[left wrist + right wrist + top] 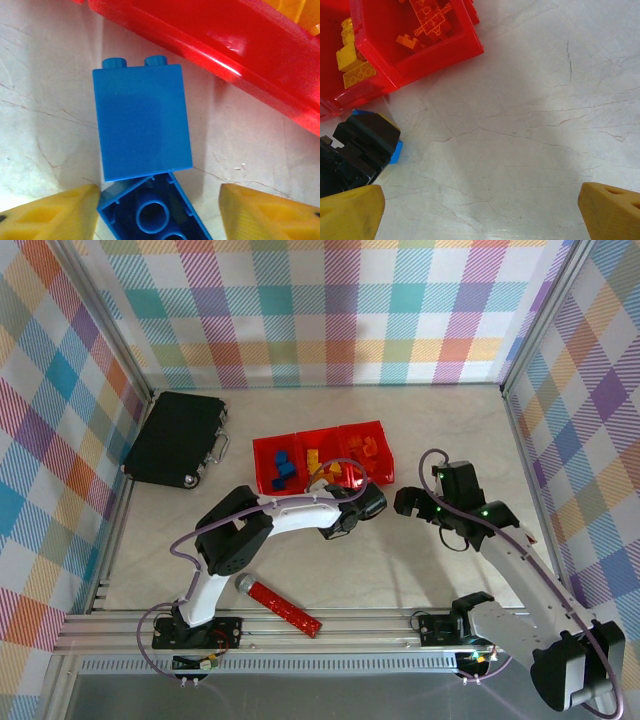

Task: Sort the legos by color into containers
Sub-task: Pick up the lego from the center of the table.

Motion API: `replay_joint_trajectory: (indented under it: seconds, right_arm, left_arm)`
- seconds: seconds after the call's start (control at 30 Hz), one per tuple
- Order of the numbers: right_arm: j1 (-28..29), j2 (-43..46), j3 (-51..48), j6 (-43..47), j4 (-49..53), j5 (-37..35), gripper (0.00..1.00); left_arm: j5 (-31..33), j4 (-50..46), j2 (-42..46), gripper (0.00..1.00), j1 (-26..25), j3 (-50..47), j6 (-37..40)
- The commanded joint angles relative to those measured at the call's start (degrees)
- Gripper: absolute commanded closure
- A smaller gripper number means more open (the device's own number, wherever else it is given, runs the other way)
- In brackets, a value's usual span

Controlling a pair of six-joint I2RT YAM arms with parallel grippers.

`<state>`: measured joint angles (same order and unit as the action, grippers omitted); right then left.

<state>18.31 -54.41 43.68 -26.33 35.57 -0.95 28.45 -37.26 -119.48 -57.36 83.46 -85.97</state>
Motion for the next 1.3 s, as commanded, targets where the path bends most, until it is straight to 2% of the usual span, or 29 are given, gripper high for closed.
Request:
replay_joint_trajectory:
  seconds: [0.0, 0.17, 0.3, 0.53, 0.63, 0.73, 0.83, 0.93, 1.1, 1.27]
  right_arm:
    - [-0.47, 1.37, -0.64, 1.01, -0.36, 0.50, 0.01]
    - [-0.48, 2.11, -0.79, 1.14, -0.04, -0.08, 0.01]
    - [-0.55, 2.83, -0.74, 1.08, 0.59, -0.57, 0.01]
    - [-0.57, 3.54, -0.63, 1.00, 1.60, -1.37, 0.01]
    - [-0.66, 3.58, -0.32, 0.76, 1.94, -1.76, 0.01]
    - [-0.68, 3.28, 0.11, 0.68, 1.96, -2.25, 0.01]
    - [-0.64, 2.64, 0.87, 0.75, 2.22, -2.99, 0.01]
    - [-0.63, 1.82, 2.02, 0.75, 2.31, -3.37, 0.01]
    - [-0.64, 0.18, 3.48, 0.47, 2.12, -4.22, 0.01]
    - [-0.64, -2.10, 4.63, -0.41, 1.28, -3.41, 0.01]
  left_arm:
    - [0.86, -0.82, -1.51, 0.42, -0.47, -2.00, 0.81]
    - [-0.17, 2.03, -0.94, 0.60, -0.48, -4.89, 3.25]
    - [-0.24, 3.37, 0.38, 0.68, -0.56, -6.59, 5.27]
    - [-0.60, 4.75, 5.16, 0.70, -0.97, -8.19, 13.86]
    - [-4.99, 9.89, 8.12, 0.70, -1.26, -9.65, 21.33]
    - [-9.88, 8.41, 9.04, 0.70, -1.26, -7.45, 27.84]
    - [-10.54, 5.93, 11.86, 0.71, -1.44, -6.98, 32.09]
    - [-8.44, 4.12, 16.88, 0.71, -1.36, -7.37, 36.15]
    - [-1.74, -4.02, 23.12, 0.70, 0.72, -3.37, 43.01]
    - [2.00, -9.24, 25.88, 0.70, 8.99, -1.14, 48.12]
